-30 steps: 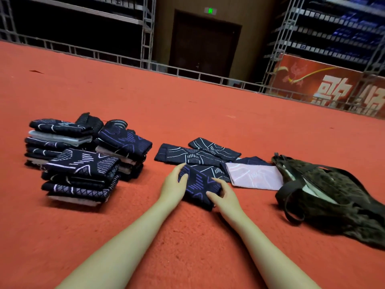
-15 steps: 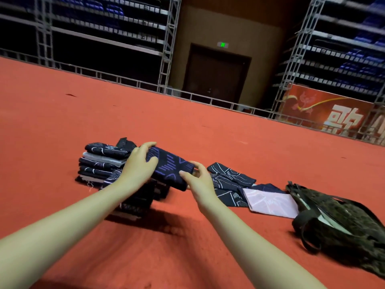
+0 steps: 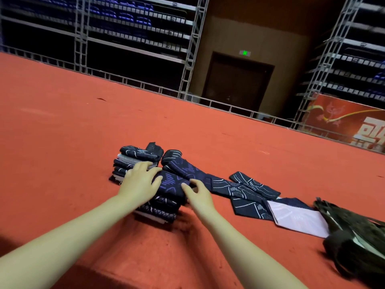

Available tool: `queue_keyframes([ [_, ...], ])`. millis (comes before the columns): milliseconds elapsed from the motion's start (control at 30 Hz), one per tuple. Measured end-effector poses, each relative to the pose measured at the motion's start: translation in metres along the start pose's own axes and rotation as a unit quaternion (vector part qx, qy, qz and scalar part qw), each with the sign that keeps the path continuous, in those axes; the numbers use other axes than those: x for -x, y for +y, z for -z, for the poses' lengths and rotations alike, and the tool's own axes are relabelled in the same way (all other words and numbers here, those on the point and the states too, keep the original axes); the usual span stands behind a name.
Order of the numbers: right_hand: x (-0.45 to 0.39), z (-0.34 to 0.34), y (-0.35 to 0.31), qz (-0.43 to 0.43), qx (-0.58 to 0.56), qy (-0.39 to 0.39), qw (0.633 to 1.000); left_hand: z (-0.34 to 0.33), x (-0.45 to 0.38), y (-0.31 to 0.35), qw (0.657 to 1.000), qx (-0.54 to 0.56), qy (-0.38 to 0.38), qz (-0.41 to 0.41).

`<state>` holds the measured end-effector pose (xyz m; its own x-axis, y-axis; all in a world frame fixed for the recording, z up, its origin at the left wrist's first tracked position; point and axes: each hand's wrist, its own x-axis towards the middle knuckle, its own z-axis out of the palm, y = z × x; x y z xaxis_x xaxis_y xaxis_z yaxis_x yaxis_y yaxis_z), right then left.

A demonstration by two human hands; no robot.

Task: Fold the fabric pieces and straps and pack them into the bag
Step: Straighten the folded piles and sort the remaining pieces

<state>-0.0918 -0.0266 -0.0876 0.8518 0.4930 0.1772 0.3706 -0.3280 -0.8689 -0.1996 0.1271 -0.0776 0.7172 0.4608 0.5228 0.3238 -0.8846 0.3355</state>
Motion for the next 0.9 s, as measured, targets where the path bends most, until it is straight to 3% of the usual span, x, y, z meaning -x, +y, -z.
queue_keyframes([
  [200,0.006,0.056,0.035,0.027,0.082,0.001,0.996,0.005,-0.002,0.03,0.995,-0.036,-0.014,-0.089],
  [433,0.02,0.139,0.098,-0.001,0.188,0.039,0.981,-0.01,0.007,0.107,0.986,0.048,-0.012,-0.159],
  [667,0.043,0.217,0.179,-0.056,0.302,0.127,0.943,-0.09,0.02,0.197,0.969,0.175,-0.129,-0.12],
  [733,0.045,0.227,0.195,-0.048,0.286,0.156,0.944,-0.12,0.024,0.213,0.963,0.189,-0.163,-0.104],
  [900,0.028,0.245,0.208,-0.044,0.314,0.14,0.938,-0.179,0.028,0.237,0.967,0.169,-0.178,-0.069],
])
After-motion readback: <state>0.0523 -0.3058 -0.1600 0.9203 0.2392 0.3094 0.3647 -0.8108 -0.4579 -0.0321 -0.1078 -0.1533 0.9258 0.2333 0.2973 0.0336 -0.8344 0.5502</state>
